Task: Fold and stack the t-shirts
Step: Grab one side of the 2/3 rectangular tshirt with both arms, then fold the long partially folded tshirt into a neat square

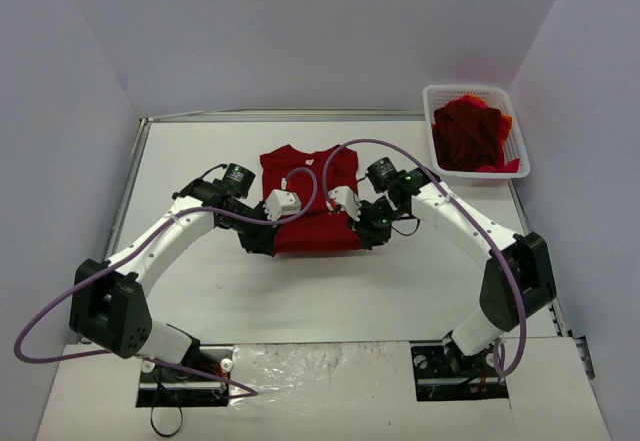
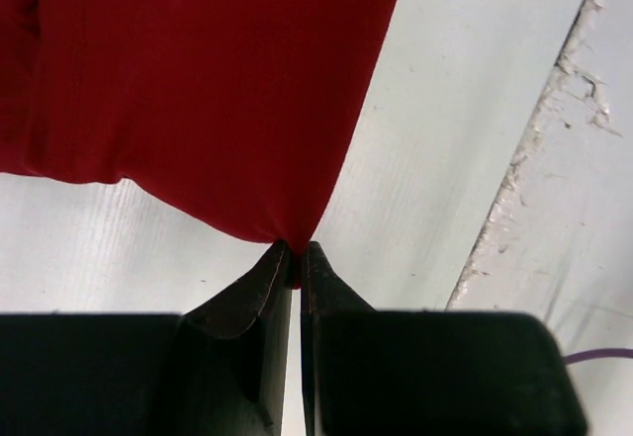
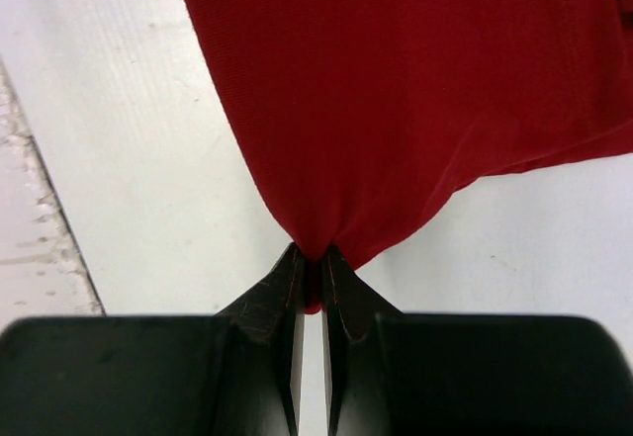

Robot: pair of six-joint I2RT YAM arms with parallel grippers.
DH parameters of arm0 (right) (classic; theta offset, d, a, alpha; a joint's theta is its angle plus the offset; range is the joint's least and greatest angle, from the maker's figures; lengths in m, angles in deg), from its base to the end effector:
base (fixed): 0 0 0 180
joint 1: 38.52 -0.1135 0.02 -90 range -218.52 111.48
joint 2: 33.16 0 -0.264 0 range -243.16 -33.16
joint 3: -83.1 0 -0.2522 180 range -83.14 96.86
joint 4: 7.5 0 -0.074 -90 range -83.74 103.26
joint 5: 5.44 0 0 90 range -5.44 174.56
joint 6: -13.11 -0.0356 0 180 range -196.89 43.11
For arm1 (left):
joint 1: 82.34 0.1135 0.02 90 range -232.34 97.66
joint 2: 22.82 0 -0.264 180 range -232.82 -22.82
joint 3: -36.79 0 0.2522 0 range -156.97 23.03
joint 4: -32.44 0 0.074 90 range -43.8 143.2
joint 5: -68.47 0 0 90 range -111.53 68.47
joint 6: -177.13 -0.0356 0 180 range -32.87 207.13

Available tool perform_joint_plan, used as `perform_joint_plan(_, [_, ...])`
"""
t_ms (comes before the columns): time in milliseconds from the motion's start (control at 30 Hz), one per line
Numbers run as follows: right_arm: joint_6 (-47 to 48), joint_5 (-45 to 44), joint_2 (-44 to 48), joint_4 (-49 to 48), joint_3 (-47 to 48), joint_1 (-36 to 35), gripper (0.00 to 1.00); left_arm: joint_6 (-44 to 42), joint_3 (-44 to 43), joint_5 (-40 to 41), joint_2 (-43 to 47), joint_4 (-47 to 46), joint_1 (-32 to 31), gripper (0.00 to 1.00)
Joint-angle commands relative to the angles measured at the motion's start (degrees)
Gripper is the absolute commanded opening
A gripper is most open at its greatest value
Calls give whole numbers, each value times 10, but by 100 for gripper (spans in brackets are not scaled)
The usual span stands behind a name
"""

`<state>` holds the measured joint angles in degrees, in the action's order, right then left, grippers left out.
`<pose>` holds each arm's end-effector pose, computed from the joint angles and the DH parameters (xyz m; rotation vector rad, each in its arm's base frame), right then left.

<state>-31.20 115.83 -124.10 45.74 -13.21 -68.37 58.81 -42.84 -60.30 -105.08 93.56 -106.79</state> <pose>0.2735 0.1783 0.2548 -1.6758 1.8621 0.6019 0.2469 -0.1368 0.2723 1.3124 2.1777 -0.8712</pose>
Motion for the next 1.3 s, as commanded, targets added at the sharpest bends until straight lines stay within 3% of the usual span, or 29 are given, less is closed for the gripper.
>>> perform_joint_plan(0, [16, 15, 39, 77, 9, 0, 0, -46, -22, -27, 32, 72, -4, 2])
perform_joint_plan(333, [30, 38, 35, 119, 79, 1, 0, -48, -80, -14, 38, 99, -9, 2])
perform_joint_plan(767, [37, 26, -3, 117, 169, 9, 0, 22, -121, 57, 58, 27, 0, 2])
perform_joint_plan(1267, [41, 37, -114, 88, 312, 63, 0, 49, -181, 125, 3, -40, 28, 2])
